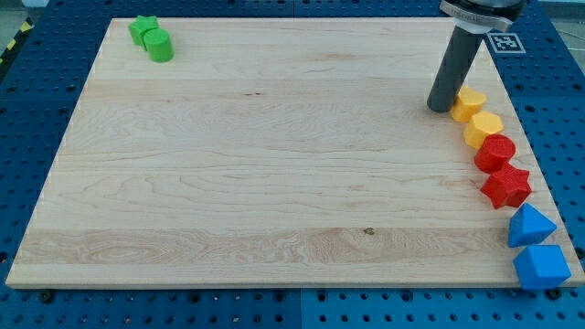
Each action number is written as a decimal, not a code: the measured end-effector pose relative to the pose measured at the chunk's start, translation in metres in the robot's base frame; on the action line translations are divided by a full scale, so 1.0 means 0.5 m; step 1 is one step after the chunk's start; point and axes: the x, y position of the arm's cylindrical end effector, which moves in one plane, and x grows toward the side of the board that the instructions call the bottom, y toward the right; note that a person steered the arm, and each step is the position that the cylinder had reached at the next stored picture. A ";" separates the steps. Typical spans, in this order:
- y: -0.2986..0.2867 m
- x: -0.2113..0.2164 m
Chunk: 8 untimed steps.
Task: Separate green circle from from green star
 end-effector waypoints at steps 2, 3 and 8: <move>0.018 -0.002; 0.027 0.007; -0.214 0.245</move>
